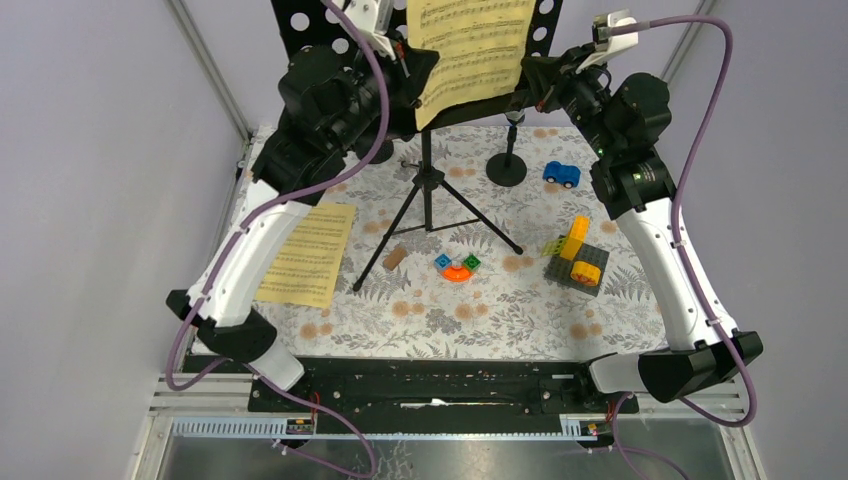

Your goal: Pack up the instrument practice props

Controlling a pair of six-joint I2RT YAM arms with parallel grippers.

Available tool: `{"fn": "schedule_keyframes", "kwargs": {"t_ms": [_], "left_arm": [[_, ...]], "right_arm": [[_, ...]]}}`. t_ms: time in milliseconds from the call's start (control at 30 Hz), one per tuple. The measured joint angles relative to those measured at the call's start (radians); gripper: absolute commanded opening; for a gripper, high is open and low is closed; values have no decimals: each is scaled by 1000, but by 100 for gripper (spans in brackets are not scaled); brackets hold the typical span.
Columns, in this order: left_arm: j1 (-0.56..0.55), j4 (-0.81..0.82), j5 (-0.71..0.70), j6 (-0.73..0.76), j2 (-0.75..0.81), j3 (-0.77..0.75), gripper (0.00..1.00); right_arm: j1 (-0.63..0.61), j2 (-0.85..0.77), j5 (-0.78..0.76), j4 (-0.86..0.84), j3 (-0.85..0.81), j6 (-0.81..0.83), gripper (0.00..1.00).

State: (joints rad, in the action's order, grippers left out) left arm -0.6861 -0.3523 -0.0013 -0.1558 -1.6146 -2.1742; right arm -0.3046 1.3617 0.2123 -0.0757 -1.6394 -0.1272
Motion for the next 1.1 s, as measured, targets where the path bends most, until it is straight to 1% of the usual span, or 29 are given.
{"fn": "schedule_keyframes", "kwargs": {"t_ms": [233,300,333,367,433,533,633,700,833,967,1100], "left_arm": [[0,-94,-61,14,162,84,0],[0,-134,-75,16,217,94,0],[0,-150,-78,16,249,101,0],[0,-165,-79,15,281,110,0],[0,-193,-84,7,347,138,0],[0,-256,-113,-3,435,168,0],[0,-341,-180,-10,490,169,0],[0,-408,-229,-15,520,169,0],[0,-554,-311,-36,569,181,0],[0,-678,-392,-80,631,230,0],[1,-766,-441,-167,712,345,0]], "right_arm": [[0,-7,-11,-13,13,1,1],[0,-8,-11,-13,14,3,4],[0,-8,-12,-14,14,4,8],[0,-8,-12,-14,15,5,15],[0,-11,-13,-14,18,9,25],[0,-24,-19,-13,33,17,33],[0,-59,-25,-11,77,25,43],[0,-93,-37,-5,115,30,48],[0,-187,-56,9,208,35,52],[0,-284,-66,15,293,39,54],[0,-336,-91,26,324,50,54]]}}
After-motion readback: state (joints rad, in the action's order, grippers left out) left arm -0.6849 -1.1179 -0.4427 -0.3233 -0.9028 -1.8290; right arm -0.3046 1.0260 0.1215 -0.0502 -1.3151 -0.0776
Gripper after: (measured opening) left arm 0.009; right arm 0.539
